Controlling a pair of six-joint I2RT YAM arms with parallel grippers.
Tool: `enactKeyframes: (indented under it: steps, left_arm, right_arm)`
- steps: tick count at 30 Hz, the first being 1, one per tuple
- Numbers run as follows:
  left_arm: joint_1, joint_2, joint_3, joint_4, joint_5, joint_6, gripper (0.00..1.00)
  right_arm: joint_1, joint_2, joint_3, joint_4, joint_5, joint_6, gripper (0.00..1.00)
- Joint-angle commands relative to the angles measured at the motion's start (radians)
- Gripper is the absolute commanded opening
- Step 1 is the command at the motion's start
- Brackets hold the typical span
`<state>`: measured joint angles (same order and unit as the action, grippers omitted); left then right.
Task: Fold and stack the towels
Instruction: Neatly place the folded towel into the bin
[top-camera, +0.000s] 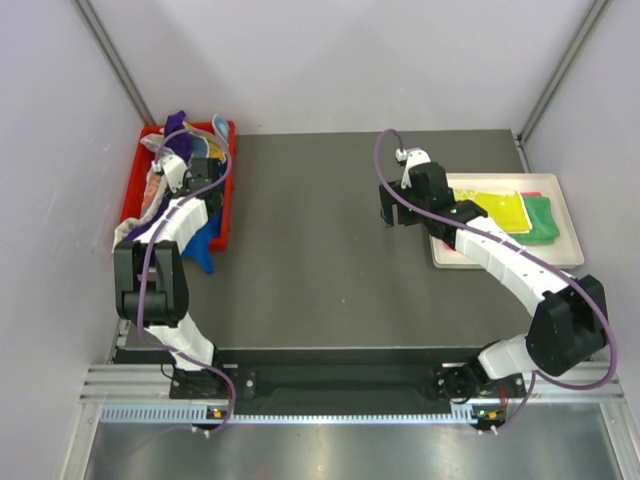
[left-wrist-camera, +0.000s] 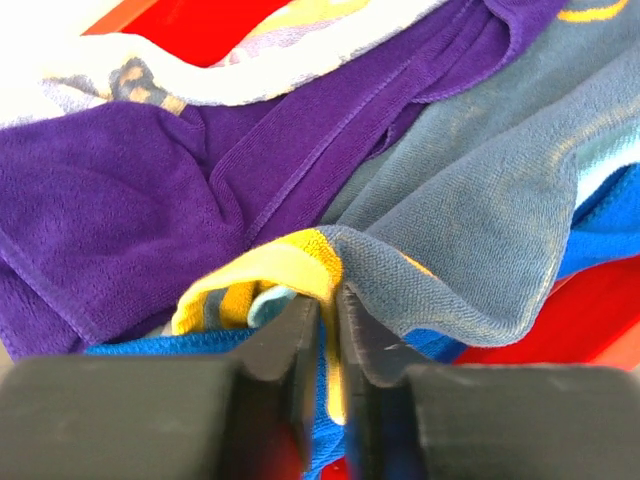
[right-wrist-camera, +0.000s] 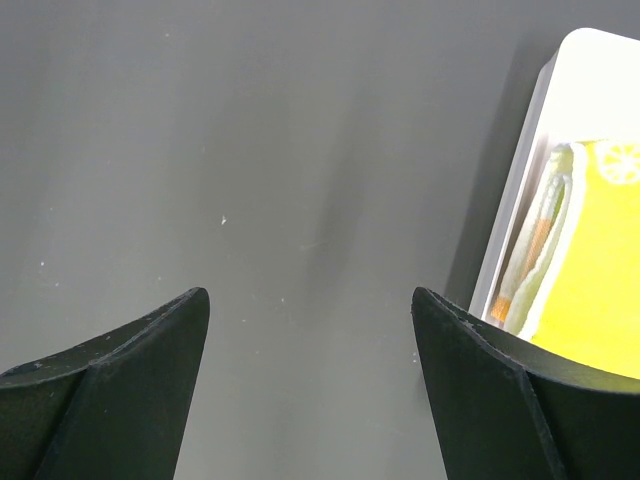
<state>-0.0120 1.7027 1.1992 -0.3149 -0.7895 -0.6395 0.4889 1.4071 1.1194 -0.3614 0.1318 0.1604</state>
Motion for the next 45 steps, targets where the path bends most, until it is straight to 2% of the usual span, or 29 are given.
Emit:
enactKeyframes:
  steps: [1, 4, 17, 20, 23, 25, 29, 30, 31, 32, 39, 41, 43, 45]
  left_arm:
    - [0.004, 0.0, 0.031, 0.042, 0.018, 0.008, 0.11]
    - [0.006, -0.005, 0.036, 0.045, 0.032, 0.009, 0.0]
    - [0.001, -0.135, 0.019, 0.109, 0.166, 0.075, 0.0]
    - [0.001, -0.15, 0.022, 0.083, 0.197, 0.07, 0.08]
    - [0.001, -0.205, -0.019, 0.102, 0.242, 0.069, 0.27]
    - [0.0, -0.235, -0.047, 0.105, 0.28, 0.077, 0.33]
    - [-0.005, -0.328, -0.085, 0.103, 0.337, 0.087, 0.32]
    - [-0.011, -0.342, -0.089, 0.105, 0.34, 0.092, 0.29]
    - [-0.013, -0.354, -0.099, 0.105, 0.345, 0.1, 0.2]
    - [-0.013, -0.376, -0.104, 0.105, 0.348, 0.103, 0.18]
    - [-0.022, -0.44, -0.121, 0.077, 0.397, 0.109, 0.18]
    - [-0.028, -0.462, -0.133, 0.077, 0.45, 0.112, 0.19]
    - [-0.046, -0.468, -0.138, 0.076, 0.496, 0.144, 0.22]
    - [-0.121, -0.472, -0.142, 0.071, 0.536, 0.181, 0.23]
  right_arm:
    - [0.014, -0.049, -0.007, 0.052, 0.009, -0.007, 0.82]
    - [0.013, -0.048, -0.007, 0.053, 0.009, -0.007, 0.81]
    - [0.013, -0.045, -0.006, 0.055, 0.012, -0.007, 0.82]
    - [0.014, -0.046, -0.009, 0.059, 0.009, -0.007, 0.82]
    - [0.013, -0.053, -0.01, 0.061, 0.014, -0.007, 0.84]
    - [0.013, -0.06, -0.013, 0.064, 0.012, -0.005, 0.86]
    - [0.013, -0.071, -0.018, 0.076, 0.0, 0.002, 0.87]
    - [0.013, -0.072, -0.021, 0.079, -0.001, 0.007, 0.87]
    - [0.013, -0.076, -0.024, 0.085, -0.001, 0.011, 0.87]
    - [0.013, -0.077, -0.024, 0.087, -0.001, 0.011, 0.87]
    - [0.013, -0.091, -0.038, 0.09, -0.035, 0.031, 0.88]
    - [0.013, -0.108, -0.044, 0.096, -0.05, 0.044, 0.88]
    - [0.013, -0.118, -0.053, 0.113, -0.07, 0.06, 0.93]
    - [0.013, -0.141, -0.073, 0.139, -0.072, 0.083, 1.0]
